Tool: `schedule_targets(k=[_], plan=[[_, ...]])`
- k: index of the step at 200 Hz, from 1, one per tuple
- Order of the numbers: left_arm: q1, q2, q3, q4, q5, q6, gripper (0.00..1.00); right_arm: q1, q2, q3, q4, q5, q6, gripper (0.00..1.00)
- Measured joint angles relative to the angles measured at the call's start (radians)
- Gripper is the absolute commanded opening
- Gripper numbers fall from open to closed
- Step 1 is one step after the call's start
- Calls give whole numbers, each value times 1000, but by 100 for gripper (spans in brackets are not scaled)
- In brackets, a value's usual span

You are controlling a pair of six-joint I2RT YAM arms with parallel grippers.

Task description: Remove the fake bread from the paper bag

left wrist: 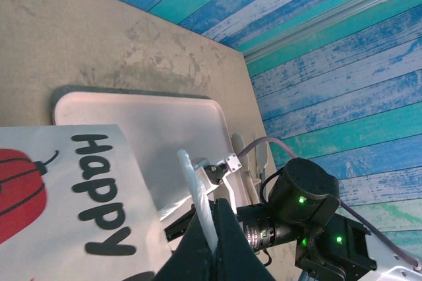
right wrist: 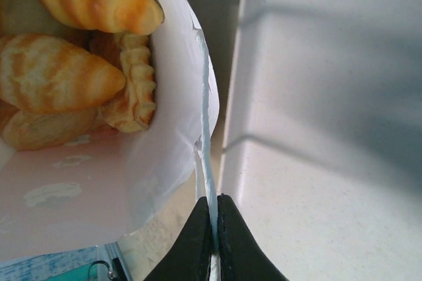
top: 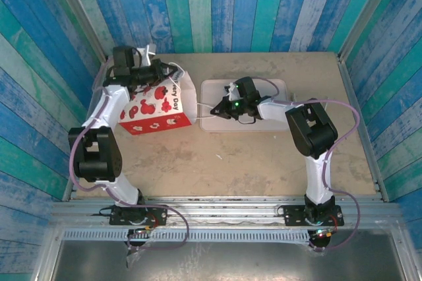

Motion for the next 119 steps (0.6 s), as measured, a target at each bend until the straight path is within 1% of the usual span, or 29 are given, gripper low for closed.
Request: schedule_targets(k=[11, 31, 54, 81, 105, 119], plan=[[-7, 0, -14, 9, -2, -2, 0, 0, 0, -1, -12, 5, -12, 13], [-17, 0, -28, 18, -10, -5, 0, -3, -4, -1, -32, 13, -34, 27], [-25, 0, -37, 34, -23, -11, 1, -8, -31, -1, -89, 32, -85, 48], [-34, -5, -58, 60, -28, -28, 2, -13, -133, -1, -215, 113, -180, 58], [-46, -24, -81, 84, -29, -48, 2, -34, -286, -1, -341, 238, -278, 65], [-52, -35, -87, 97, -29, -55, 3, -56, -371, 0, -404, 321, -328, 67]])
